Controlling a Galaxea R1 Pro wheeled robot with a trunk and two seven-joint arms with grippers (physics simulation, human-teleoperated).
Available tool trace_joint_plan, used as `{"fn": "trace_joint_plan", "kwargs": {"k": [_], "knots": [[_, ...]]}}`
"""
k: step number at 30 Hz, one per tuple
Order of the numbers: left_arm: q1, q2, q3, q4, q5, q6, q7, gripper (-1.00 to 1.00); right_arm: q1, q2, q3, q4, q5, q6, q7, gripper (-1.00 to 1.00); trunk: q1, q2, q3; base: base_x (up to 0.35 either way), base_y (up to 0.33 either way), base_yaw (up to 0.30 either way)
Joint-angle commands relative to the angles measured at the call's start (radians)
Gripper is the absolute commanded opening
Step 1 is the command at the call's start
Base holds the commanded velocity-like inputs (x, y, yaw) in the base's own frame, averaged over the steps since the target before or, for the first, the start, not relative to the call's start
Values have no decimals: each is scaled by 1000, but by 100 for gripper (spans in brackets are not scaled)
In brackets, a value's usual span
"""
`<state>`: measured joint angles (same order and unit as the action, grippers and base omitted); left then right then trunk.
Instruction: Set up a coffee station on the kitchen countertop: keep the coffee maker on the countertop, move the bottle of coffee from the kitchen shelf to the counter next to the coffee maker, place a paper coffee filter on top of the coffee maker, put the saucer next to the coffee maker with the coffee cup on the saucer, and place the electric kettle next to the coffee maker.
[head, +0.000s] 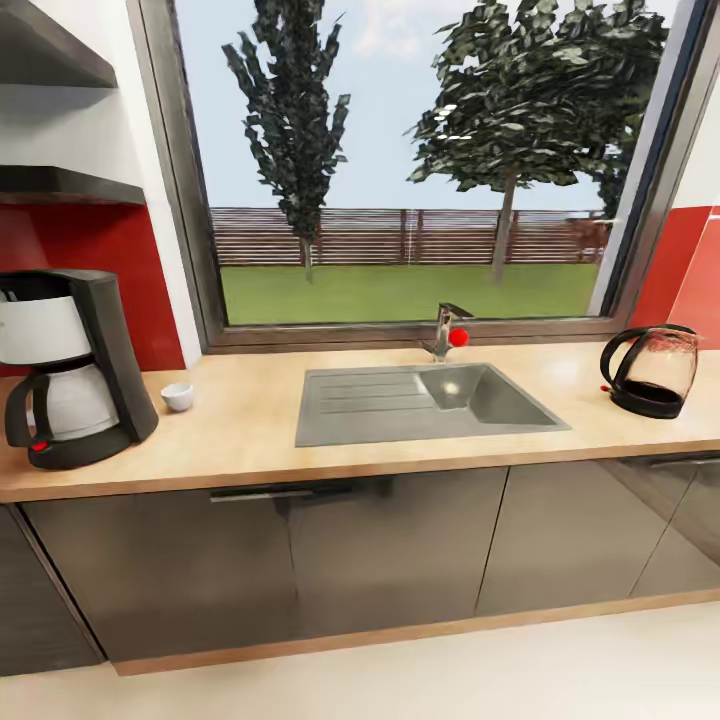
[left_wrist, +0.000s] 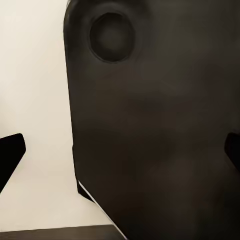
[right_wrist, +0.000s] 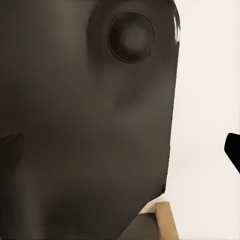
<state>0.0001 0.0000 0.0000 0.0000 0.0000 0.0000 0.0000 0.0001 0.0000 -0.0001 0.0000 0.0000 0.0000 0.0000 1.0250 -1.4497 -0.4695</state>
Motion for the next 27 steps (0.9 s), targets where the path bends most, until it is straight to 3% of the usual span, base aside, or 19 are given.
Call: {"fn": "trace_joint_plan", "kwargs": {"k": [1,27], "knots": [[-6,0,-1,-3,2,-6,-2,100,-2,2,0,-6,4,6,1,100,0,0,0,0,0,0],[-6,0,-1,-3,2,-20,1,100,-2,-1,0,-8,4,4,1,100,0,0,0,0,0,0]]}}
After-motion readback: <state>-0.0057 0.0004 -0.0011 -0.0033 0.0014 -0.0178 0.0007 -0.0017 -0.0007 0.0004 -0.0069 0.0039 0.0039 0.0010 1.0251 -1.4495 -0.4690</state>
